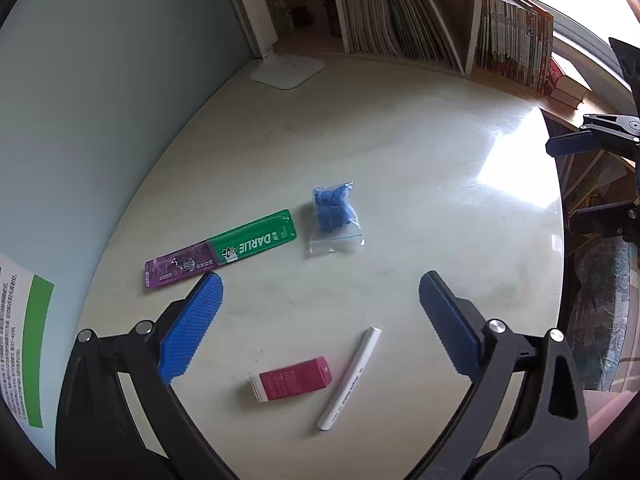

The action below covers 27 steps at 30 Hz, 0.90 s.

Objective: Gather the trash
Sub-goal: 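Swing both tools back over the table toward the toothbrush pack, then grasp the DARLIE toothbrush pack with the left tool while the right tool grasps the blue zip bag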

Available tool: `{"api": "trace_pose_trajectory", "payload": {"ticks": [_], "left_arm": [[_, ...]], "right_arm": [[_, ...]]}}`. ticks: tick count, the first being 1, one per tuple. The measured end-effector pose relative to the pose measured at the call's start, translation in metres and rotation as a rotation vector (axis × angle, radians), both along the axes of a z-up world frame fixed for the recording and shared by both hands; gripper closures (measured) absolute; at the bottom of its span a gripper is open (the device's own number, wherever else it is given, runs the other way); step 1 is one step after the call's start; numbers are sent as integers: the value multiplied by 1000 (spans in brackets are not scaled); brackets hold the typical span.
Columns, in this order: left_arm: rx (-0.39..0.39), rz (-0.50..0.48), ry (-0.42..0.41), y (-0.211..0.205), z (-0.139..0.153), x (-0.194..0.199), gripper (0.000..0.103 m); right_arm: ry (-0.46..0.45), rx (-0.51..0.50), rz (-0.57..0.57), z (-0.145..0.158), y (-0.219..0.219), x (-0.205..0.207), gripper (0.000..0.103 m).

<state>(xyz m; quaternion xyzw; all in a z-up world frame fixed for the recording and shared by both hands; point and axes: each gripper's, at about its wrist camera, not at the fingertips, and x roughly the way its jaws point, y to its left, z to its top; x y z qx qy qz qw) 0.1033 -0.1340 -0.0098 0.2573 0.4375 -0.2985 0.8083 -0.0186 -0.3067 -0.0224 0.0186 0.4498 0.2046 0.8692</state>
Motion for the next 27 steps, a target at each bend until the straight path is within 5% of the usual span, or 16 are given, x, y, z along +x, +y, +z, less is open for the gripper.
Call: {"api": "trace_pose_trajectory", "payload": {"ticks": [27], "left_arm": [[218,-196,55,47,-107,147,7]], "right_arm": [[201,-41,-32,-73,87,137,15]]}}
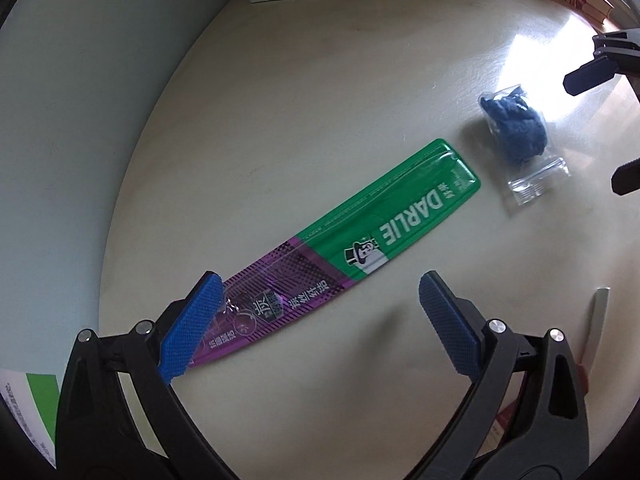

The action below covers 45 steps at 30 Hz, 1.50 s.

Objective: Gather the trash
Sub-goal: 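Grasp the DARLIE toothbrush pack with the left tool while the right tool grasps the blue zip bag, then carry the toothbrush pack and zip bag over the wastebasket with both tools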

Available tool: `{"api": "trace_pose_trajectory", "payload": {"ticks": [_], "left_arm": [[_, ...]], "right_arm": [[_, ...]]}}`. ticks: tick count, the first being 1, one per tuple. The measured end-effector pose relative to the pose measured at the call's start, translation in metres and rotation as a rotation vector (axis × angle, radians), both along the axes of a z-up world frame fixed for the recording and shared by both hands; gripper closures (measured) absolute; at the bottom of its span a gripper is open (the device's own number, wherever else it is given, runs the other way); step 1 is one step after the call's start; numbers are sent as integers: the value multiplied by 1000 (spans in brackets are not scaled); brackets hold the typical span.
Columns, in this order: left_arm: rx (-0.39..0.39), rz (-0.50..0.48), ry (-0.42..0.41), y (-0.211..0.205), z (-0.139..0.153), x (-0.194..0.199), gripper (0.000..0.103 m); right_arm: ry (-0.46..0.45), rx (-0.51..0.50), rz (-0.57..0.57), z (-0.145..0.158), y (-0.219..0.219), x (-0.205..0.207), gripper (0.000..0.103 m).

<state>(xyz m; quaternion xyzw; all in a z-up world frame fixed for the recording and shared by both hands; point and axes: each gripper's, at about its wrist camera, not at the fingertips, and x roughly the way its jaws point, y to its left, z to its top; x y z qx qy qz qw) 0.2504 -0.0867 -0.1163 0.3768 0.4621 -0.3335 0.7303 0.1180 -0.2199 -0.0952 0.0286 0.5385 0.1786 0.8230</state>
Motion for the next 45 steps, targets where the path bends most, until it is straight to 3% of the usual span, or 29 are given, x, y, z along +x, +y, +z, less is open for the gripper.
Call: {"api": "trace_pose_trajectory", "payload": {"ticks": [4,9,11,14,19,22,23,24,26,27,32,35,40,42,45], "left_arm": [[-24,-33,11,3,-5,10,5],[-109,-41,96,6,-6,29,5],[-144,-45,126,8,-8,36,5],[-195,-53,189,12,-11,42,5],[-222,-77,183,12,-11,51,7],[-240,-115,175,16,-7,47,22],[-244,-127,174,15,-5,43,33],[-244,-139,174,19,-11,38,37],[-243,-152,176,18,-6,29,55],[-240,-155,174,17,-6,26,58],[-224,-137,172,14,-3,21,65],[-224,-130,192,6,-1,22,65],[-203,-121,158,-6,0,11,65],[-213,-110,173,-11,6,8,79],[-203,-99,167,-20,14,5,82]], "right_arm": [[14,-18,-4,-8,8,11,15],[21,-49,-8,-19,15,20,21],[12,-63,-11,-21,18,21,29],[-1,-80,-8,-19,22,25,32],[-23,-111,-10,-18,22,32,50],[-28,-126,-15,-18,20,34,64],[-24,-119,-19,-18,18,35,65],[-21,-116,-24,-19,16,35,65],[-18,-115,-33,-19,13,34,65],[-15,-114,-36,-19,11,32,65],[-23,-110,-34,-13,5,22,67],[-35,-108,-39,-9,1,16,67],[-53,-104,-53,2,-9,10,67],[-64,-99,-60,8,-14,4,67],[-81,-96,-72,15,-23,-5,67]]}}
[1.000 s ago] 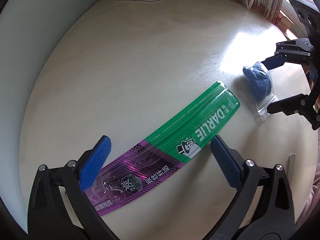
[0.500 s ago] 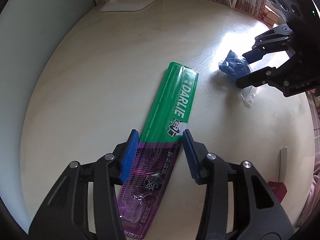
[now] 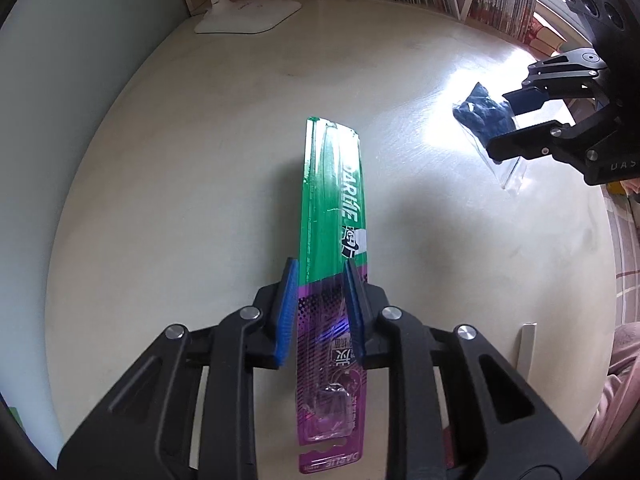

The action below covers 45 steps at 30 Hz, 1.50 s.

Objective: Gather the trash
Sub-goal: 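Carry the toothbrush pack and zip bag over the wastebasket with both tools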

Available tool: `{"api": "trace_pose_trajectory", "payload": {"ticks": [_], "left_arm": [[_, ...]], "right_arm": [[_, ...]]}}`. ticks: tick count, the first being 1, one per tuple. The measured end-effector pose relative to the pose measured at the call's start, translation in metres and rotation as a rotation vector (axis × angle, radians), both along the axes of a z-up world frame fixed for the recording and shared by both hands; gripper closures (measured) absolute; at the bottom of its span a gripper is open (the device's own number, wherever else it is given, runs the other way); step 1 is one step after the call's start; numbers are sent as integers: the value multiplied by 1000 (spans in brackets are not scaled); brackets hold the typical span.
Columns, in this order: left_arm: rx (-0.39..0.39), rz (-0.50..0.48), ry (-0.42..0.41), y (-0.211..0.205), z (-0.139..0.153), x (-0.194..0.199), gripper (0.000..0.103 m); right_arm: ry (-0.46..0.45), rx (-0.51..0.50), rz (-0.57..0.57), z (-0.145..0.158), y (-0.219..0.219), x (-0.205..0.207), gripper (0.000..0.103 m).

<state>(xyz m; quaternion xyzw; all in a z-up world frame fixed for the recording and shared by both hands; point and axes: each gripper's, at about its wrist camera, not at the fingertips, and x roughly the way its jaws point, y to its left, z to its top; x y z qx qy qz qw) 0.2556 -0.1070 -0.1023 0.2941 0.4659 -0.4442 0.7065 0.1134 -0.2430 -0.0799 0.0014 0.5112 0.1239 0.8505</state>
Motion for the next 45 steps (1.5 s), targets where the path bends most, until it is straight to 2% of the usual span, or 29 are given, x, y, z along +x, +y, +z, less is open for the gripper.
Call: {"api": "trace_pose_trajectory", "payload": {"ticks": [7,12,20,29,34,45], "left_arm": [[1,9,5,-16,8,-15,82],[-17,5,-29,-32,33,-31,82],[-9,-41,-76,-76,54,-68,82],[-32,-151,-91,-150,76,-145,82],[-51,-255,-90,-199,82,-199,82],[-17,-489,-31,-289,52,-325,82]], "right_arm": [[-32,11,-48,13,-28,-26,67],[-61,27,-79,22,-47,-49,67],[-101,57,-159,32,-94,-106,67],[-144,87,-298,35,-163,-196,67],[-154,98,-400,32,-201,-251,67],[-131,128,-636,5,-274,-385,67]]}}
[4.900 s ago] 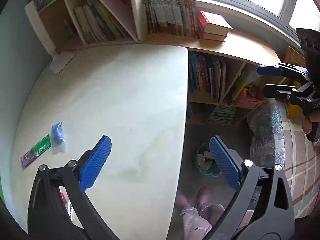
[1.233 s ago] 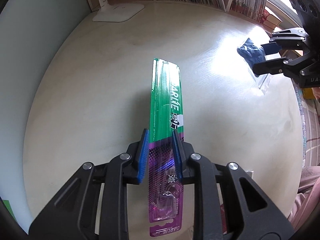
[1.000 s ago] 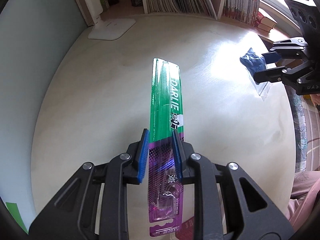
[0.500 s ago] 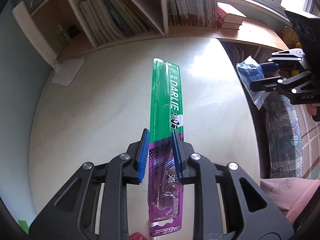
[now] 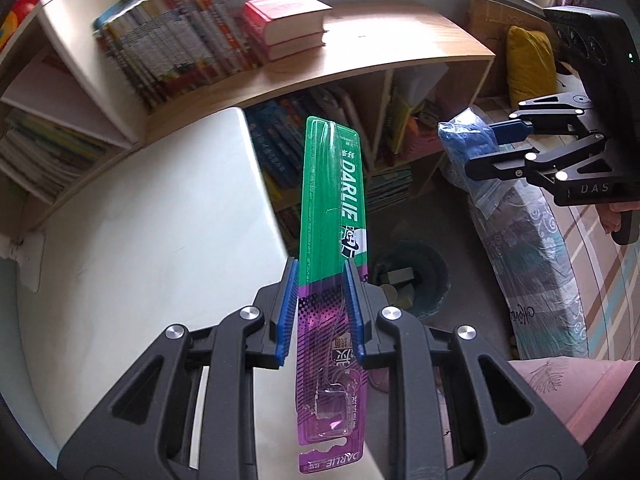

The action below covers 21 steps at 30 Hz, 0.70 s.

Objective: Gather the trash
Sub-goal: 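Carry the toothbrush pack and zip bag over the wastebasket with both tools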

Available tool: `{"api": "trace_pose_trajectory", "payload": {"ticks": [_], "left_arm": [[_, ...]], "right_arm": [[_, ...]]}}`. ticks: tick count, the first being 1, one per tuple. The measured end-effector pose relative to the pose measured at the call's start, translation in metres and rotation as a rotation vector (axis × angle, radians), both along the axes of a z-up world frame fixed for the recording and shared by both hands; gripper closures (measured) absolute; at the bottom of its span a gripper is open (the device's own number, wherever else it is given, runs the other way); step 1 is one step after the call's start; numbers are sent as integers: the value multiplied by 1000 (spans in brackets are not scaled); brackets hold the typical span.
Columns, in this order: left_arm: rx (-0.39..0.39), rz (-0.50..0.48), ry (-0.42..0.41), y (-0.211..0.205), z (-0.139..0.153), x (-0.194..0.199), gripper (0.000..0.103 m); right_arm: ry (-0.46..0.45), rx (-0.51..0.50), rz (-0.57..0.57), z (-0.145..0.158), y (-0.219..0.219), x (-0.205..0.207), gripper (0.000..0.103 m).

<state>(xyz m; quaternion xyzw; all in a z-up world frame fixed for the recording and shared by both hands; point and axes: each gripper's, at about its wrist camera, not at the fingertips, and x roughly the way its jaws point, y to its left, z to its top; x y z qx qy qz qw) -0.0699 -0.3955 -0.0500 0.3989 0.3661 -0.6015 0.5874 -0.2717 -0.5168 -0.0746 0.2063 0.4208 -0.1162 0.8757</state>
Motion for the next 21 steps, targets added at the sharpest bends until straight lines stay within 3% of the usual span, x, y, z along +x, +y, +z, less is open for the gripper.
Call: {"api": "trace_pose_trajectory", "payload": {"ticks": [7,15,21], "left_arm": [[79,-103,44,-38,-35,-74,82],[234,-113,134,-64,-111,-127,82],[328,-108,151,-75,-170,-151,82]], "right_arm": [[45,64,-110,-35,-29,-63,67],[117,198,-197,-112,-55,-112,67],[161,280,-227,-172,-65,-126,67]]}}
